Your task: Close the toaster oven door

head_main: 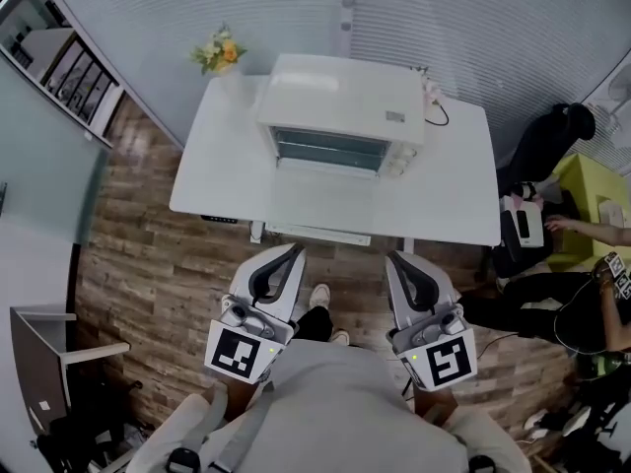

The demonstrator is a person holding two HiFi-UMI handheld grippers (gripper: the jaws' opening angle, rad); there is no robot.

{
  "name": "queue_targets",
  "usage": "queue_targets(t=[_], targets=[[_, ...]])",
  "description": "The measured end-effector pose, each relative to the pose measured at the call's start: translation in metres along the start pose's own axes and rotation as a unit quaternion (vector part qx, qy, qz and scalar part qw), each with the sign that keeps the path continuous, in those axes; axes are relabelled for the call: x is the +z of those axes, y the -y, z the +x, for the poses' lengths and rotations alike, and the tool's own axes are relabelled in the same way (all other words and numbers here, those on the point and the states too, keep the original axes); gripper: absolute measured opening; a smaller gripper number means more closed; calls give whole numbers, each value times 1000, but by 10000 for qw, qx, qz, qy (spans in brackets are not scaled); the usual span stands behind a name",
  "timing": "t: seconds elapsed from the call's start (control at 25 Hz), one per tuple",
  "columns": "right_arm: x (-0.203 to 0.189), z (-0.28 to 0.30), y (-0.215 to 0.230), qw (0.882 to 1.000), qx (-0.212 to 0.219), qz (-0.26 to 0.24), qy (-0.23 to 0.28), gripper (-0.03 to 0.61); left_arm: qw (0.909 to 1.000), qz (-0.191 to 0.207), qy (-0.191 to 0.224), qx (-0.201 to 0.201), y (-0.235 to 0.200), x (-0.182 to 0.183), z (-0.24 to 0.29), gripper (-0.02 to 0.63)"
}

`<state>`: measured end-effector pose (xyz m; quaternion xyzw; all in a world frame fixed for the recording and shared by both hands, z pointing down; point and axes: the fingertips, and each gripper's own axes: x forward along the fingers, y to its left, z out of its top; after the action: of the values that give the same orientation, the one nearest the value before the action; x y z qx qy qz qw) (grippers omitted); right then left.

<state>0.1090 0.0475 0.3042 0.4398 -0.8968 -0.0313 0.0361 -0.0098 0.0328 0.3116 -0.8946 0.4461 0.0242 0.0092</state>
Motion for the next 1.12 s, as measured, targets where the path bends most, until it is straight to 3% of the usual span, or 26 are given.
queue_targets(t=[0.44, 1.12], targets=[[1, 79, 12, 9997, -193, -92, -75, 5, 9999, -8, 25, -135, -75, -8, 35, 5], [-3, 101, 30, 9986, -466, -232, -105, 5, 9999, -19, -110, -119, -103, -28, 52, 5]])
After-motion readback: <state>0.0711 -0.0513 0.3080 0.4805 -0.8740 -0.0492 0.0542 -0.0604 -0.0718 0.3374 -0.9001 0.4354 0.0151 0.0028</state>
